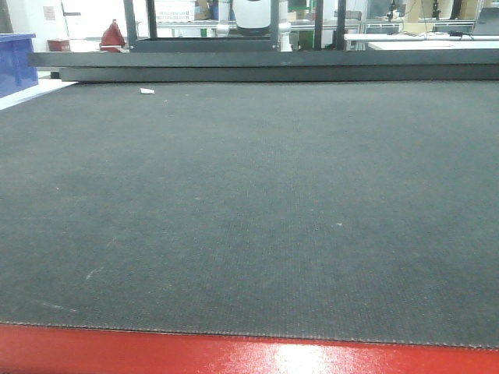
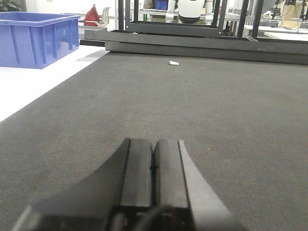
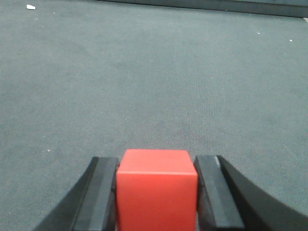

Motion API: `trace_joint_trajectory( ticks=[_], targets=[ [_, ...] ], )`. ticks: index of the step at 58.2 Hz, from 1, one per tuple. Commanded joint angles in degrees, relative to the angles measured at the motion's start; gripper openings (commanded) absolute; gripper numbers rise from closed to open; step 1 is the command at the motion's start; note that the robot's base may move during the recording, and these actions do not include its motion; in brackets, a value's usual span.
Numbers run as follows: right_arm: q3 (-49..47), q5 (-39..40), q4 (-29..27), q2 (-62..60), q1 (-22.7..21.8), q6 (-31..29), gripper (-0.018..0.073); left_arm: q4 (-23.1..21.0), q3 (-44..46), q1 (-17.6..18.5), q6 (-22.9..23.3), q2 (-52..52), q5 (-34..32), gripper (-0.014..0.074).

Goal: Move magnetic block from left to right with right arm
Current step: 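Hold the red cube raised in the right gripper, then drive the base to the other table carrying the cube in the right gripper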

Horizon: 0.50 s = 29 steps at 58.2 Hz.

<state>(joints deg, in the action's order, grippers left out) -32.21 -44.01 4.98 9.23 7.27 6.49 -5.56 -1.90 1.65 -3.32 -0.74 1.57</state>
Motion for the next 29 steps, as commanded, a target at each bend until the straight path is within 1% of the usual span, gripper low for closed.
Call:
trace_joint_trajectory(
  ticks=[1, 29],
  targets=[
    [-1.56, 4.56, 0.99, 0.76, -0.26, -0.60, 0.0274, -0.27, -0.55, 0.03, 0.34, -0.76, -4.83, -0.0126],
    [-1.56, 4.56, 0.99, 0.76, -0.26, -0.60, 0.0274, -0.27, -0.55, 0.03, 0.34, -0.76, -4.83, -0.0126]
  ],
)
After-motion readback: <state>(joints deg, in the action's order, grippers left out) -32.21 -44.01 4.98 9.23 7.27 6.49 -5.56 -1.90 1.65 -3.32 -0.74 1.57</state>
